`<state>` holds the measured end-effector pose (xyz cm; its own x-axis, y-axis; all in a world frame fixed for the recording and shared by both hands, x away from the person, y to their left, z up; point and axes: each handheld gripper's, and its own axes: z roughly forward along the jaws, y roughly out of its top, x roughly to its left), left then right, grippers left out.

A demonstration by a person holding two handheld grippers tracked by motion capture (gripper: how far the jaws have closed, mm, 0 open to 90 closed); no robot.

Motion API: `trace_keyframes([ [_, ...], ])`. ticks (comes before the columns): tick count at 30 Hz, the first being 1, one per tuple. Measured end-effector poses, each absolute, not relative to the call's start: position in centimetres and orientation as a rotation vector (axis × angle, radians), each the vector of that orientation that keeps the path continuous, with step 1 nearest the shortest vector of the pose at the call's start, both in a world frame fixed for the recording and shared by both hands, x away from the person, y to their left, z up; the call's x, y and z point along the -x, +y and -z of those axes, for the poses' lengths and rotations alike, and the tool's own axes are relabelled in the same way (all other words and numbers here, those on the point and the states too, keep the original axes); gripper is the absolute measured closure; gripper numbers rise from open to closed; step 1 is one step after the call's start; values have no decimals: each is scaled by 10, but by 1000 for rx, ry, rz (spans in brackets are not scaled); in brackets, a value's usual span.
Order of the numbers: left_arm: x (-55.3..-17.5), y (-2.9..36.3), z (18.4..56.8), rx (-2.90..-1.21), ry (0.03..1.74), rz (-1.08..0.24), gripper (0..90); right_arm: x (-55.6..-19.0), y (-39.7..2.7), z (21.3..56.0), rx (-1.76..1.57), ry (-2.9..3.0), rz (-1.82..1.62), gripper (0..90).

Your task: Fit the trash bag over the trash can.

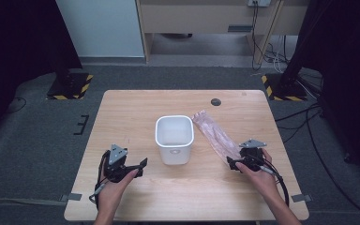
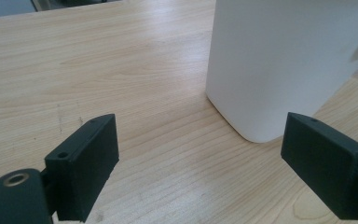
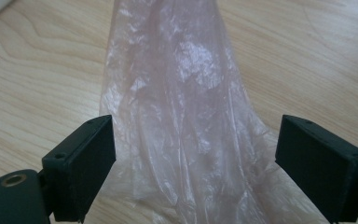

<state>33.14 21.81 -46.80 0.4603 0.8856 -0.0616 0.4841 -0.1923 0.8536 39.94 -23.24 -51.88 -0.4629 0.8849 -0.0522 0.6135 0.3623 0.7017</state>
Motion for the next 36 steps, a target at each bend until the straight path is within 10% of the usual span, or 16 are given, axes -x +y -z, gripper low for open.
trace_keyframes([
  [12, -332, 219, 468, -1825, 1160, -565, 109, -402, -248, 531, -1346, 2224, -906, 250],
  [24, -332, 220, 469, -1816, 1171, -559, 110, -405, -281, 530, -1365, 2194, -981, 809],
  [36, -333, 223, 468, -1800, 1179, -552, 111, -400, -300, 503, -1296, 2206, -1123, 892],
])
